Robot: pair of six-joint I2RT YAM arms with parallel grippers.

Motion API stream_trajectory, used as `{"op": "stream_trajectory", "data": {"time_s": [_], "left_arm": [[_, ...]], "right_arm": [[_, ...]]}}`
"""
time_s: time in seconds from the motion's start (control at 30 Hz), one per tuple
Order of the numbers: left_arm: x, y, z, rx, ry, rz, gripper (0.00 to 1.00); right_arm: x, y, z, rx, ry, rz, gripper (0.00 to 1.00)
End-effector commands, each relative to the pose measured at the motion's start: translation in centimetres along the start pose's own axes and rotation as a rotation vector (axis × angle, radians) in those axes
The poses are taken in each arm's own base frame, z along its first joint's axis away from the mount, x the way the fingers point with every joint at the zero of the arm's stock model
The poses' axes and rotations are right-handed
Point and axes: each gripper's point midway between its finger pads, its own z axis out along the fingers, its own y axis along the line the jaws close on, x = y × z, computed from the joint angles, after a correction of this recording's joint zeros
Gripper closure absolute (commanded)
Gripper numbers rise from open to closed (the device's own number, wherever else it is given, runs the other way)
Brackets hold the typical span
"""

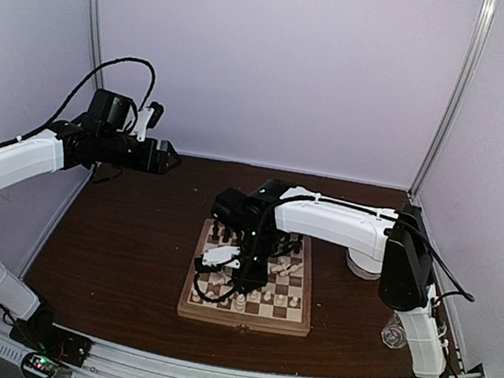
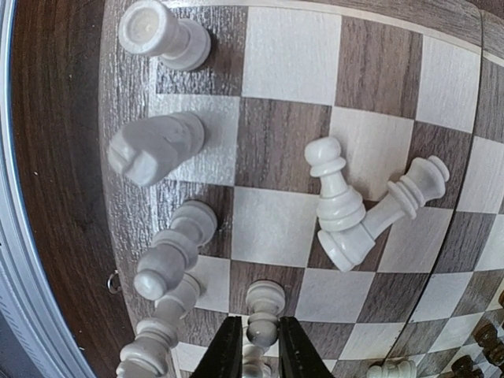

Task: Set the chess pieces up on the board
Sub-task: Place the pawn at d2.

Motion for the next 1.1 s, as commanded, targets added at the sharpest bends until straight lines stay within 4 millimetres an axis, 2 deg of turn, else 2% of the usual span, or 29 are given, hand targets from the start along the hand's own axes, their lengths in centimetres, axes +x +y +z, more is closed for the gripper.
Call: {"op": "stream_trajectory", "data": {"time_s": [0.0,0.67,0.8,0.9,1.07], "left_arm": [[-1.1,-0.5,-0.6,0.025,-0.048,0.001,0.16],[-0.8,-0.8,-0.2,0.045,-0.034,-0.010,0.16],[-0.7,-0.7,-0.1,0.045,-0.030,-0.012,0.16],[-0.6,-0.7,0.0,0.043,-0.026,-0.014,0.16],[-0.6,-0.5,-0.2,0.028,-0.025,-0.019,0.16]], "right_arm": [[-0.4,0.2,-0.2,-0.002,0.002,-0.003,0.81],[-0.5,0.7,-0.6,-0.022,-0.014,-0.001,0.82],[-0.6,0.5,-0.9,-0.007,-0.017,0.001,0.80],[-1.0,0.3,-2.4,0.017,-0.047,-0.003,0.75],[-2.1,0.0,-6.8,0.052,-0.167,0.006,0.69]]}}
